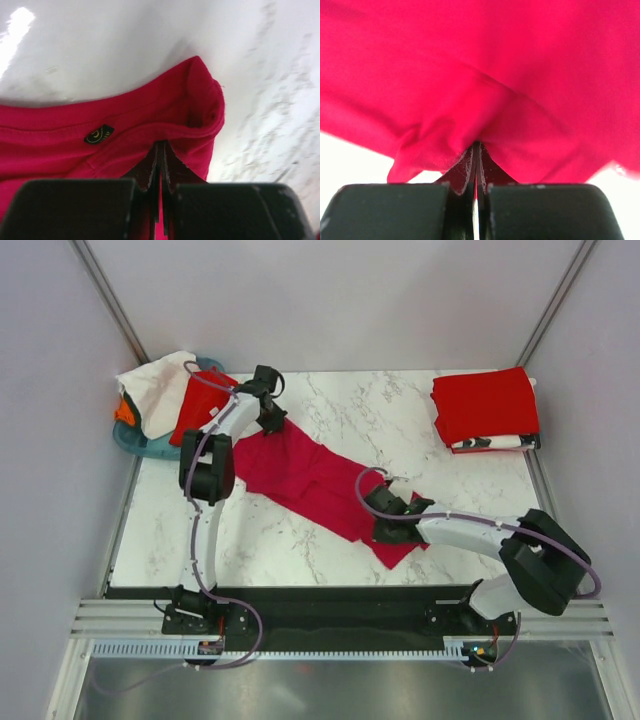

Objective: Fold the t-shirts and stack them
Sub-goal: Fold the tshirt

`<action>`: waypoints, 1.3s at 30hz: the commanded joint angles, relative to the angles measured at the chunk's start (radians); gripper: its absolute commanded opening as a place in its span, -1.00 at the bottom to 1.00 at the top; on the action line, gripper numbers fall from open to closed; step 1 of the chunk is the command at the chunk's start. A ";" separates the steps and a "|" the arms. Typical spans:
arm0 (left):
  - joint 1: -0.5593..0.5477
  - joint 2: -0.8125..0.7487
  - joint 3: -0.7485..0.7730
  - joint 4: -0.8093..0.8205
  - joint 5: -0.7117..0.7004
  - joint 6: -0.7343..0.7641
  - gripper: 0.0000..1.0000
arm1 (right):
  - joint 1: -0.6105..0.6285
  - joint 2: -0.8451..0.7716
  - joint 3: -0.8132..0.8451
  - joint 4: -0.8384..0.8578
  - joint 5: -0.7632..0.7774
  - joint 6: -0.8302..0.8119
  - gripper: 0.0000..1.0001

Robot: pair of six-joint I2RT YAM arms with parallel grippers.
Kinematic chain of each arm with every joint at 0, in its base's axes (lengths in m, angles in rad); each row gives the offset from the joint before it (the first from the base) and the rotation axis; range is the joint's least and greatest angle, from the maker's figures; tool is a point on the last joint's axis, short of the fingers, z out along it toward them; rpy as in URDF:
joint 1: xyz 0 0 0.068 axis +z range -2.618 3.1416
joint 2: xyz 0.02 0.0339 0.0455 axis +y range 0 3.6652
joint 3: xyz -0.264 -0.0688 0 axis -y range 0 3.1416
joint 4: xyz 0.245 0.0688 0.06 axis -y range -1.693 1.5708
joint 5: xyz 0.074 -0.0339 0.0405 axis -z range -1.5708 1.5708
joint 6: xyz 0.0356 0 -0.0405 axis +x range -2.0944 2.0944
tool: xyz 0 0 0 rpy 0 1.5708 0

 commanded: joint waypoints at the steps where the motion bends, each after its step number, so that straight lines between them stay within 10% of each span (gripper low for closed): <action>1: -0.007 0.141 0.194 -0.022 0.080 0.058 -0.95 | 0.210 0.128 0.034 -0.004 -0.150 0.140 -1.00; 4: -0.010 0.301 0.450 0.021 0.182 0.038 -0.95 | 0.340 0.310 0.194 0.019 -0.170 0.142 -1.00; 10: -0.015 0.421 0.466 0.355 0.371 -0.137 -0.95 | 0.410 0.468 0.480 0.101 -0.265 0.085 -1.00; 32: -0.170 0.422 0.436 0.758 0.391 -0.303 -0.94 | -0.042 -0.064 0.142 0.159 -0.200 -0.096 -0.91; 39: -0.124 0.207 0.327 0.735 0.404 -0.180 -0.58 | -0.102 -0.081 0.137 0.160 -0.146 -0.183 -0.46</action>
